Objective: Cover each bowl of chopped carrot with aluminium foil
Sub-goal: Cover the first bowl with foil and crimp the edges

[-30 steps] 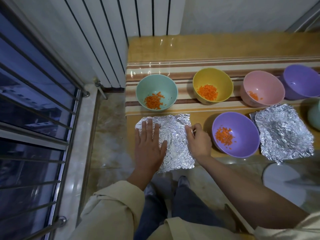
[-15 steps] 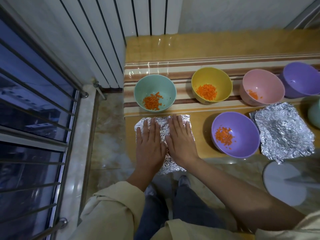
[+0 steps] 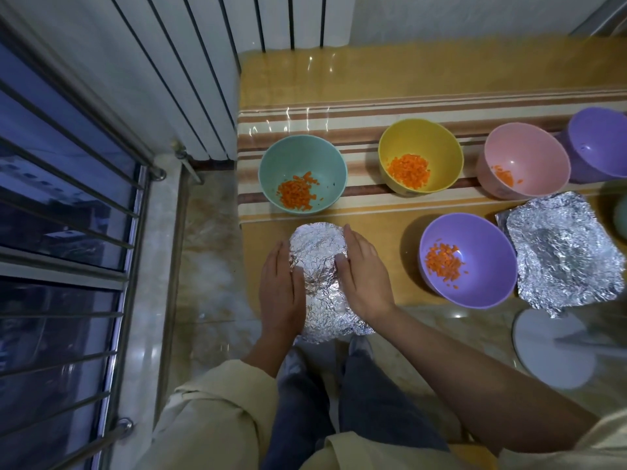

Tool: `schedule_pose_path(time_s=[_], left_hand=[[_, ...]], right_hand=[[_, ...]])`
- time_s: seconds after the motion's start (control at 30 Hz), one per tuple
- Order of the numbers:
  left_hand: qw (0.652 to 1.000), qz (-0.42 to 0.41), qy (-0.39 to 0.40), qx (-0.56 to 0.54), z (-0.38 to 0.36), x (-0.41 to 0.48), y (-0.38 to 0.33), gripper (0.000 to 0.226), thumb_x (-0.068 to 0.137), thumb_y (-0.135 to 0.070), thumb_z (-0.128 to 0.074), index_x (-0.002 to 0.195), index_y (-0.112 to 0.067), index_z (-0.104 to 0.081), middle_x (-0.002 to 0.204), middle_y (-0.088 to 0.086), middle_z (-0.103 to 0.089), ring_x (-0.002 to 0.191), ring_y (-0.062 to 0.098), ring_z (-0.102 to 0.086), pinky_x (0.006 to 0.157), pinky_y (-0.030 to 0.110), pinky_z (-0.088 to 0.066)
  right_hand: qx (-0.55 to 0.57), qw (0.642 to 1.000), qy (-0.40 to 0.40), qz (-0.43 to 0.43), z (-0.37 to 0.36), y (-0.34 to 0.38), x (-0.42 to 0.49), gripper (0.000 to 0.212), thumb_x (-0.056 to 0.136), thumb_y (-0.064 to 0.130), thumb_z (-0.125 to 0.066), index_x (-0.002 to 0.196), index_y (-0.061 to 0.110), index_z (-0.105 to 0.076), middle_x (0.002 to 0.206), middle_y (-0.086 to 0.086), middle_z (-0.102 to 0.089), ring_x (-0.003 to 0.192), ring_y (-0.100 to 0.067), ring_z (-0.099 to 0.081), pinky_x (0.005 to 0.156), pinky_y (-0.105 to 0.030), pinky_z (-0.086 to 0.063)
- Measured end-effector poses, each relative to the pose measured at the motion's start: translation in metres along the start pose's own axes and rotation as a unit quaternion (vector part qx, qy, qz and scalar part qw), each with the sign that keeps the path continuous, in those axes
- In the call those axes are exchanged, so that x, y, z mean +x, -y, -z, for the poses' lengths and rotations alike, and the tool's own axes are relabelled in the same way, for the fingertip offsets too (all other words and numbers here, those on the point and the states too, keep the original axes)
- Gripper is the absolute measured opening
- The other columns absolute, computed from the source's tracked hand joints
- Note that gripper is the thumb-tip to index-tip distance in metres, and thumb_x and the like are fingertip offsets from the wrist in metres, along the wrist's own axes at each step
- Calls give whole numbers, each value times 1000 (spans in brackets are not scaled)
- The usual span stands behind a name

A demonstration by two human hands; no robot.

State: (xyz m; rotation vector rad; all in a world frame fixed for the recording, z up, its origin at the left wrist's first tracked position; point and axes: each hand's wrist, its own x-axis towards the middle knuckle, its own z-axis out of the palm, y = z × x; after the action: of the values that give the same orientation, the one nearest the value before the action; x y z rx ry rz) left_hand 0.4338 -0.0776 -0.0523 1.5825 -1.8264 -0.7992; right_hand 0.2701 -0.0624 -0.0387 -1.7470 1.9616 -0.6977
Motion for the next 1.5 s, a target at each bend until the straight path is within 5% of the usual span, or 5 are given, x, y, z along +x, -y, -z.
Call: schedule_pose_path(time_s=[0.13,0.5,0.8,1.17,1.5], left_hand=[[996,31,-41,-69,-1,-1,-1,47,102,-19,-34,145,-4,-45,140,-2,-47,126,-1,-39,105,2,-22],[963,175,-56,-198,-1,-3,-6,47,100,-33,-29,127,-6,-58,96,-17,-61,83,-9,-56,77,16,-44],[978,188,-40,-86,16,-4,-3,46,106,-39,-30,140,-17,-52,137,7,-47,124,18,-47,98,22,-31],[980,182,-38,-75,8,-31,-20,55,104,-38,-30,152,-11,-37,146,16,-41,131,29,-43,100,26,-28],[984,54,-115,124,6,-13,-43,59,98,-31,-28,146,1,-42,154,26,-37,143,40,-32,116,54,-26]], right_hand=[[70,996,-39,-27,0,0,0,46,102,29,-32,144,10,-38,128,-9,-54,113,-19,-50,89,-21,-34],[305,937,-25,-168,-2,-5,3,32,105,25,-31,117,19,-60,102,-1,-66,94,-14,-58,85,-24,-42],[347,887,-131,-274,-10,4,-7,27,104,19,-33,86,26,-52,75,13,-48,71,-2,-42,77,-27,-36],[463,759,-209,-408,-15,25,-48,25,101,12,-36,124,11,-47,109,-5,-52,100,-17,-46,81,-23,-34],[163,973,-148,-71,28,12,-46,51,100,31,-32,145,7,-33,155,-7,-24,143,-12,-20,115,-29,-16]])
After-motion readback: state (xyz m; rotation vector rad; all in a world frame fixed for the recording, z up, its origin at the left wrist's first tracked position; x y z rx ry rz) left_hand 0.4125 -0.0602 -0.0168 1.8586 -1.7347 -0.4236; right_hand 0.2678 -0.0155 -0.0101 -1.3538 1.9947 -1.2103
